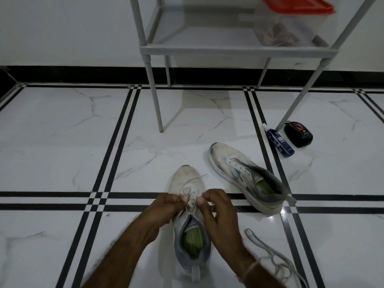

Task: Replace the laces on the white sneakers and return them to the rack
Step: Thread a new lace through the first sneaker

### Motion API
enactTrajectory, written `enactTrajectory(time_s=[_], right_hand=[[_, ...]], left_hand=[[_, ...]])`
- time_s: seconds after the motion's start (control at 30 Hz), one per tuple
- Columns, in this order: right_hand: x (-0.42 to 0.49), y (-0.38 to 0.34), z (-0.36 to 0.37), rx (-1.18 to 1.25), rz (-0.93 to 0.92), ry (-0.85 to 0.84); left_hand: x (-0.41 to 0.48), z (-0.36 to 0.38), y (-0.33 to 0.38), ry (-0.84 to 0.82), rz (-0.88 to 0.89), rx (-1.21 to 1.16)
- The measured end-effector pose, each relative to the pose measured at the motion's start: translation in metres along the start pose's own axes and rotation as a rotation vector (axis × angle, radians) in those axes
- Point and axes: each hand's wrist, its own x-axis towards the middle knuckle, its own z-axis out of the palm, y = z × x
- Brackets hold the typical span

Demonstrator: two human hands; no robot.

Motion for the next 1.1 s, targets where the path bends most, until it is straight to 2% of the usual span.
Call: enactTrajectory(time_s=[0.1,0.2,0.27,0.37,0.5,0.57,0.67,0.77,0.87,1.0,1.07,1.1], right_hand=[[-0.006,-0.005,-0.002,-0.285,-0.041,-0.009],[-0.006,-0.004,0.002,-0.384,-0.082,-0.003],[-0.006,-0.005,0.001,-0.258,-0.071,-0.036],[-0.003,-0.007,-0.004,0.057,0.091,-0.174],[-0.002,-0.009,-0.004,0.075,0.118,-0.131],[-0.007,-0.015,-0.002,-0.041,0.066,-0.071],[-0.008,-0.014,0.0,-0.345,-0.111,-0.017],[-0.004,-0.013,0.003,-0.455,-0.125,-0.009],[-0.002,-0.011,0.006,-0.538,-0.109,-0.075],[0.015,-0.026,-0.013,0.144,0.399,-0.238],[0.02,-0.017,-0.013,0.155,0.393,-0.145],[0.019,-0.012,-0.014,0.063,0.306,-0.087]], left_hand=[[0.005,0.002,-0.003,0.019,-0.028,-0.009],[0.003,0.005,0.002,0.024,-0.053,0.028],[0.005,0.004,0.002,0.032,-0.064,0.037],[0.004,0.003,0.006,0.018,-0.106,0.058],[0.005,0.0,0.007,0.006,-0.167,-0.006],[0.004,0.002,0.007,0.012,-0.169,-0.027],[0.004,0.003,0.008,0.015,-0.175,-0.018],[0.004,0.005,0.006,0.019,-0.163,-0.029],[0.003,0.006,0.004,0.039,-0.129,-0.02],[0.003,0.006,0.003,0.065,-0.116,-0.046],[0.002,0.006,0.002,0.088,-0.107,-0.041],[0.001,0.007,0.003,0.094,-0.106,-0.04]])
